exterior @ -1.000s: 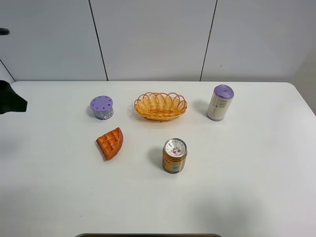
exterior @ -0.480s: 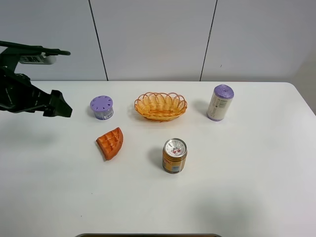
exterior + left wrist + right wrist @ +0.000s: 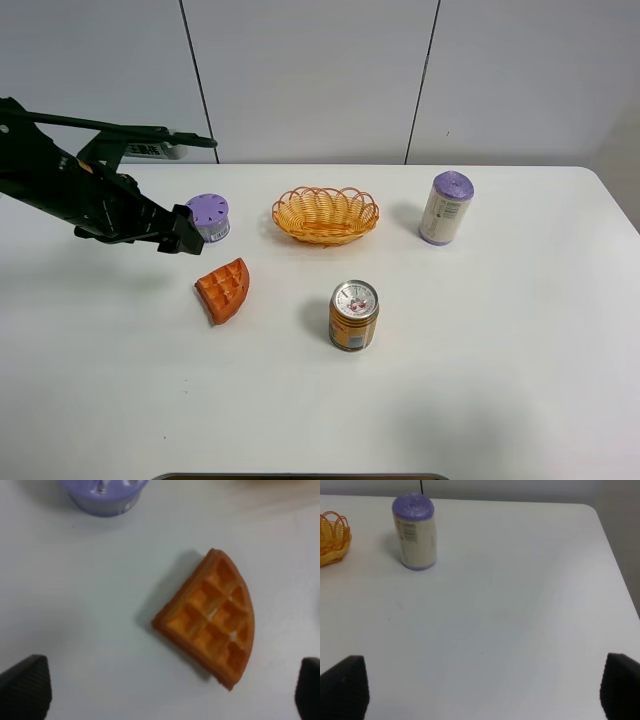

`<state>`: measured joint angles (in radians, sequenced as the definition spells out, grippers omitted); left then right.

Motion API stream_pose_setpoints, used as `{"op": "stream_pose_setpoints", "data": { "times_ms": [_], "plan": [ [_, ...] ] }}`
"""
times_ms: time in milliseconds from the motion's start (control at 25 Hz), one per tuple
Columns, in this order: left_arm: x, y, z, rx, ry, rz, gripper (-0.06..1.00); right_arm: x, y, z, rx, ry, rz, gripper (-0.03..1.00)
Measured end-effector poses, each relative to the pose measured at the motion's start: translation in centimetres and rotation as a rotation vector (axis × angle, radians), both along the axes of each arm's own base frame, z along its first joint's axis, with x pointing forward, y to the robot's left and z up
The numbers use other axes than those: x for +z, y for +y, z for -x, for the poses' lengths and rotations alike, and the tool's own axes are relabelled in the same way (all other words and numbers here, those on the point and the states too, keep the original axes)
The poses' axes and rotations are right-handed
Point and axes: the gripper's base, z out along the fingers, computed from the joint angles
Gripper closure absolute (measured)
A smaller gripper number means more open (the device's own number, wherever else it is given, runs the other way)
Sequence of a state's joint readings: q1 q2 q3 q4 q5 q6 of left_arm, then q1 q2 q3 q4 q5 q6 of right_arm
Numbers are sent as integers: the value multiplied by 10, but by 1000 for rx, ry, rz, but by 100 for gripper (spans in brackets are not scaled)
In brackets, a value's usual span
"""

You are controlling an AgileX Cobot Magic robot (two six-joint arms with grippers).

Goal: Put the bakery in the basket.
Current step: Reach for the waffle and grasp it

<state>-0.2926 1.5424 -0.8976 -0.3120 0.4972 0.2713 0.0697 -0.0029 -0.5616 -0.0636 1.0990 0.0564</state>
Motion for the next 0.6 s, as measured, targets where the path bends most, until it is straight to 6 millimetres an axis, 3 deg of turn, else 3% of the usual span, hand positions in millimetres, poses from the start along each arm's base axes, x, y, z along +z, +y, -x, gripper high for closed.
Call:
{"op": "stream_pose_setpoints", "data": {
  "times_ms": [320, 600],
  "plan": [
    [-24, -32, -28, -87, 39, -44, -5, 0, 0, 0, 0, 0, 0, 5],
    [-39, -45, -39, -193, 122, -133, -5, 0, 0, 0, 0, 0, 0, 5]
  ]
}}
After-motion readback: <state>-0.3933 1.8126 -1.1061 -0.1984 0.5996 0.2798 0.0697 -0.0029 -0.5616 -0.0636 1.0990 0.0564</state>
